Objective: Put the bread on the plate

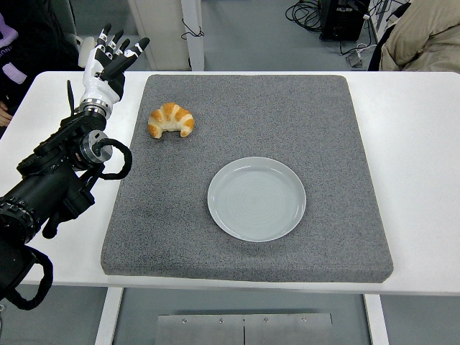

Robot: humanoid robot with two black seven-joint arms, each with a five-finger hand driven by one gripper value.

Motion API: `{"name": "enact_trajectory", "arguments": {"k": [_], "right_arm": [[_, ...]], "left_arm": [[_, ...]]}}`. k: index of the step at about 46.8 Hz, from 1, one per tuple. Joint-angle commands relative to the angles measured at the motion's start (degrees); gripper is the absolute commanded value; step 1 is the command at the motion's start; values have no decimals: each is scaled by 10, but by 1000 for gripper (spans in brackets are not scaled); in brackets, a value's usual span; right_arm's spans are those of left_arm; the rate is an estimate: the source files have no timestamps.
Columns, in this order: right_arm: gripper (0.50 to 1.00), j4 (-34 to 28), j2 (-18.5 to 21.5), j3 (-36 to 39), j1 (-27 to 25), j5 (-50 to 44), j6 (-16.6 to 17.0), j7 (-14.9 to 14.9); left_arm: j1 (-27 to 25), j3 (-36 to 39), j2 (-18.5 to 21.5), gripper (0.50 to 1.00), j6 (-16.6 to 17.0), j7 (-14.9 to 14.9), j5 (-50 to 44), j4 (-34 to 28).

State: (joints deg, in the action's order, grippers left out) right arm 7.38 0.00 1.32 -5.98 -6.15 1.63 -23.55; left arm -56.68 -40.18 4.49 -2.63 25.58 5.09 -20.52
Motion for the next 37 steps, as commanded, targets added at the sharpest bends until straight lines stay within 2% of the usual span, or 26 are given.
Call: {"name": "enact_trajectory", "arguments": {"k": [1, 18, 28, 37], "right_arm": [[1000, 0, 0, 0, 0, 0, 0, 0], [1000, 0, 0, 0, 0, 0, 0, 0], [1000, 0, 0, 0, 0, 0, 0, 0], [1000, 0, 0, 0, 0, 0, 0, 0]], "left_arm": [[1, 0, 3, 978, -2, 0, 0, 0], [0, 0, 9, 978, -3, 0, 2, -6], [1, -1, 27, 978, -3, -2, 8, -19], [7, 10, 59, 977, -1, -5, 21, -60]]}}
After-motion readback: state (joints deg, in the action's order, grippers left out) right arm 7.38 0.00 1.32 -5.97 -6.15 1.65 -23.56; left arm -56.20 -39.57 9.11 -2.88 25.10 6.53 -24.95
